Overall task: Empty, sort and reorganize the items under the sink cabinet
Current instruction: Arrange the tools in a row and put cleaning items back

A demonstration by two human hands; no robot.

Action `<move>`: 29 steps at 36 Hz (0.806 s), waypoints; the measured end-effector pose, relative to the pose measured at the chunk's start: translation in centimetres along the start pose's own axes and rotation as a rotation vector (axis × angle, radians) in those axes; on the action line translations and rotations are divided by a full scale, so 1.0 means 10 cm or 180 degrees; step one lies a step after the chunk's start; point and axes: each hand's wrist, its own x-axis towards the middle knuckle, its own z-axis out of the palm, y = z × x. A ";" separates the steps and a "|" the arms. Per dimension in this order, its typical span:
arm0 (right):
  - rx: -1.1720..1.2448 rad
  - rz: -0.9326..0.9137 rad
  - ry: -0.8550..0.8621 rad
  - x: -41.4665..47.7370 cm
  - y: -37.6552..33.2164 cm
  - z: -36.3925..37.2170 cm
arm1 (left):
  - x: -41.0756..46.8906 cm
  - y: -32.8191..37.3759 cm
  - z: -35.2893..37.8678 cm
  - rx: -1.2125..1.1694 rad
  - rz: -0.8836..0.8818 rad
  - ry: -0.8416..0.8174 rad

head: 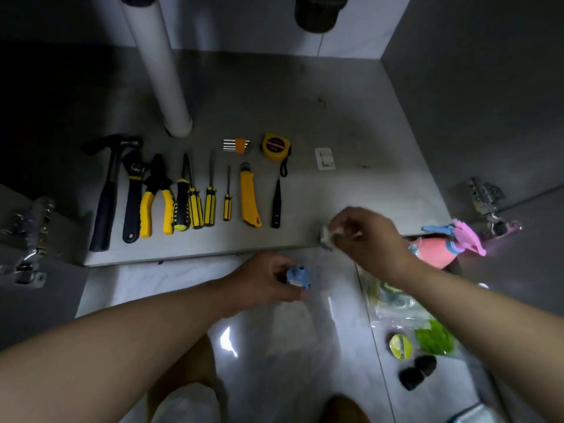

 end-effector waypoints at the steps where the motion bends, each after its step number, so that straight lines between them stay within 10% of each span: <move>1: -0.0029 0.0003 0.0080 0.15 -0.03 -0.04 | 0.00 0.03 -0.01 -0.0090 0.0000 0.0005; 9: -0.0450 0.0068 0.0418 1.27 -0.17 0.00 | 0.04 0.35 -0.21 -0.1085 0.0224 0.0346; 22: -0.0614 0.0217 0.0124 1.60 -0.37 0.13 | 0.21 0.43 -0.37 -0.0627 0.0561 0.1040; 29: 0.0535 0.0006 0.0216 0.94 -0.48 0.14 | 0.32 0.50 -0.30 -0.0067 0.0588 0.1392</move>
